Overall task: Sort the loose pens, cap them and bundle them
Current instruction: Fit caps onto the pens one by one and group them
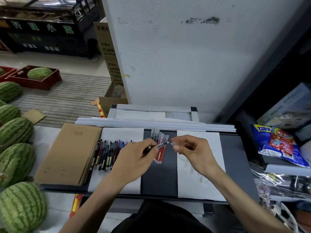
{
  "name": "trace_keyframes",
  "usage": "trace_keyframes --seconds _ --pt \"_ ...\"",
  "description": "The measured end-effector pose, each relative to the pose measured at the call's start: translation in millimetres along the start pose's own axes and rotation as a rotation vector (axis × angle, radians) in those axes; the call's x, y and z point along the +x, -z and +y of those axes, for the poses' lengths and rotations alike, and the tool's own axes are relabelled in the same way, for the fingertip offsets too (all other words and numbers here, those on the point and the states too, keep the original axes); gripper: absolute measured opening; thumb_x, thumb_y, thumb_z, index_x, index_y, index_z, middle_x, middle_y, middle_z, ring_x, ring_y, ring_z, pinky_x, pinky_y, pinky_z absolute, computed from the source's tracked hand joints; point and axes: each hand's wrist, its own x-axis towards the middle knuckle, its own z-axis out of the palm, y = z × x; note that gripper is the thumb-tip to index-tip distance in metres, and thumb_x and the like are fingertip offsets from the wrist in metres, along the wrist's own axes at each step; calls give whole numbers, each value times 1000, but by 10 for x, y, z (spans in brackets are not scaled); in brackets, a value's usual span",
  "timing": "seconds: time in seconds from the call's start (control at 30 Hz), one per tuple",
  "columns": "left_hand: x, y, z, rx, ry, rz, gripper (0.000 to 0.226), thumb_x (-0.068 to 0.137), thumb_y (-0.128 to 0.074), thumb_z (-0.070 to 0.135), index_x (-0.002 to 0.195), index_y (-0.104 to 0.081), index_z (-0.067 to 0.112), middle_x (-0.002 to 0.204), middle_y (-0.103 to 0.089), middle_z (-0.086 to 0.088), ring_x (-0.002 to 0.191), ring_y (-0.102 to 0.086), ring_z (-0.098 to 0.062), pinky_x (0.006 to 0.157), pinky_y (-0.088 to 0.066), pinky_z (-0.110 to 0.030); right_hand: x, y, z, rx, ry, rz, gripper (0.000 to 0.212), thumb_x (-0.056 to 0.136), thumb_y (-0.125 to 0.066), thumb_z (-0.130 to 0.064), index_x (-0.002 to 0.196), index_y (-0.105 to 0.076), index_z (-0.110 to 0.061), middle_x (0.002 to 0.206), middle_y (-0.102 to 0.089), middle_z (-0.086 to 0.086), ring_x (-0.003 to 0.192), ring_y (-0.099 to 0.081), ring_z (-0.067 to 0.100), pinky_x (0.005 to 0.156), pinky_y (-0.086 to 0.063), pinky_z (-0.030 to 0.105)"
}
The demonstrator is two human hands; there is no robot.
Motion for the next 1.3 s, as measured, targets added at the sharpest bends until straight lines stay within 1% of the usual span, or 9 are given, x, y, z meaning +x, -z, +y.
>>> trace_keyframes --seconds 0.07,0.17,0.3,0.67,0.83,0.93,1.03,1.13,1.3 --pt "-26 40 47 44 -47 21 22 98 -42 55 97 -58 39 68 -62 16 60 -57 -11 55 -33 -22 -50 -11 -108 -11 37 -43 20 88 -78 0 97 -81 -18 88 -79 -6 81 -70 9 77 -53 15" --pt "-34 89 89 75 -92 46 22 99 -44 54 98 -60 38 71 -63 18 64 -59 -11 55 -33 -18 -63 2 -186 -86 88 -55 21 89 -78 -3 96 -81 -23 81 -71 -19 66 -54 2 68 -41 12" --pt "-41 124 132 106 -117 66 19 99 -48 49 97 -63 36 70 -63 16 64 -59 -12 56 -35 -18 -46 5 -184 -107 101 -41 20 89 -79 -6 97 -82 -24 88 -71 -13 69 -48 13 70 -42 24" --pt "-76 180 168 120 -122 89 18 100 -52 45 100 -67 35 73 -64 22 70 -61 -6 58 -35 -12 -63 25 -210 -151 113 -28 19 90 -78 -8 95 -81 -26 86 -71 -14 65 -45 7 67 -39 21" --pt "-68 139 240 173 -170 62 21 101 -52 46 102 -70 35 76 -67 17 67 -60 -8 62 -48 -30 -99 -90 -213 -200 139 -39 17 87 -80 -3 96 -82 -17 85 -69 -10 66 -48 5 68 -39 16" --pt "-60 110 246 212 -177 78 24 101 -52 44 100 -74 33 77 -69 15 67 -59 -9 63 -50 -36 -117 -182 -181 -199 94 3 18 87 -79 1 93 -82 -15 75 -63 -21 68 -53 0 67 -38 13" --pt "-48 71 248 250 -195 78 26 101 -52 40 95 -75 31 75 -68 11 68 -59 -12 61 -49 -40 -129 -211 -150 -158 40 31 19 88 -76 3 89 -82 -15 79 -70 -18 73 -60 0 71 -42 11" --pt "-25 43 265 268 -235 86 24 101 -54 35 90 -75 28 72 -63 9 66 -57 -15 58 -48 -40 -133 -211 -151 -130 -3 33 23 90 -73 4 86 -82 -16 81 -76 -6 75 -65 4 75 -51 21" --pt "-8 28 273 297 -255 45 29 102 -50 36 89 -73 25 72 -62 7 68 -57 -17 61 -48 -43 -124 -179 -156 -34 -40 -2 28 90 -70 9 79 -81 -15 69 -72 -7 66 -63 2 68 -49 15"
